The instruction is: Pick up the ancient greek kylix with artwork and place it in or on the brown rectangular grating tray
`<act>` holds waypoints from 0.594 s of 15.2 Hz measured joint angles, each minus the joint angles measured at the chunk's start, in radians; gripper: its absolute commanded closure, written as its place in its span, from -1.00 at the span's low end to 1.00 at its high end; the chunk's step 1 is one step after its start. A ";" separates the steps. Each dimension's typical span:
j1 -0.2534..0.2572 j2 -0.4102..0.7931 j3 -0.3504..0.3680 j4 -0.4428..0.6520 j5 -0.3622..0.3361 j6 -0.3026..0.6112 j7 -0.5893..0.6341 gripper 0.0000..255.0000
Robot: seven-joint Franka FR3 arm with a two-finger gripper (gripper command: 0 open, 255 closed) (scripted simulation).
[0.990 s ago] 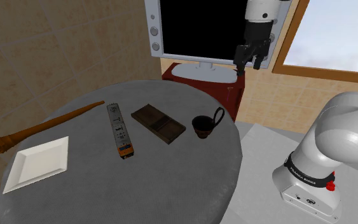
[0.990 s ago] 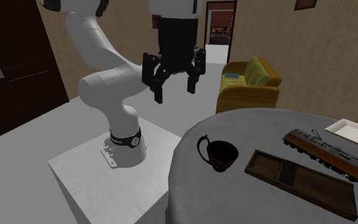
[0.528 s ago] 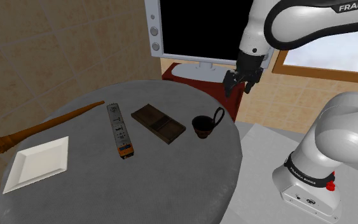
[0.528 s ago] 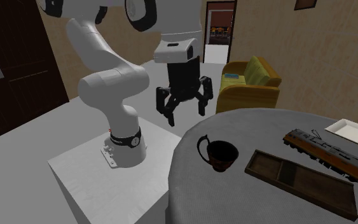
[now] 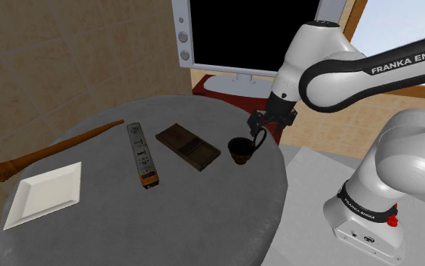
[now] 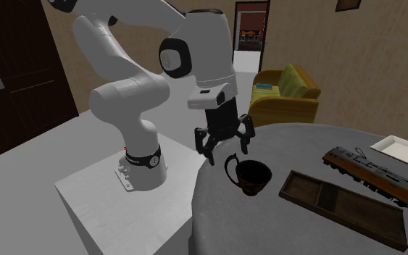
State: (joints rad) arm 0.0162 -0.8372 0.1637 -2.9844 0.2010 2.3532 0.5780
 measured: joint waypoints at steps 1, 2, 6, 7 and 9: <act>0.002 0.015 0.004 -0.009 0.005 0.026 0.003 -1.00; 0.004 0.033 0.008 -0.012 0.008 0.048 0.005 -1.00; 0.009 0.100 0.016 -0.033 0.021 0.138 0.004 -1.00; 0.009 0.109 0.017 -0.033 0.022 0.147 0.003 -1.00; 0.010 0.115 0.017 -0.034 0.022 0.155 0.003 -1.00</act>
State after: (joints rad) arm 0.0258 -0.7218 0.1810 -3.0179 0.2235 2.5078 0.5811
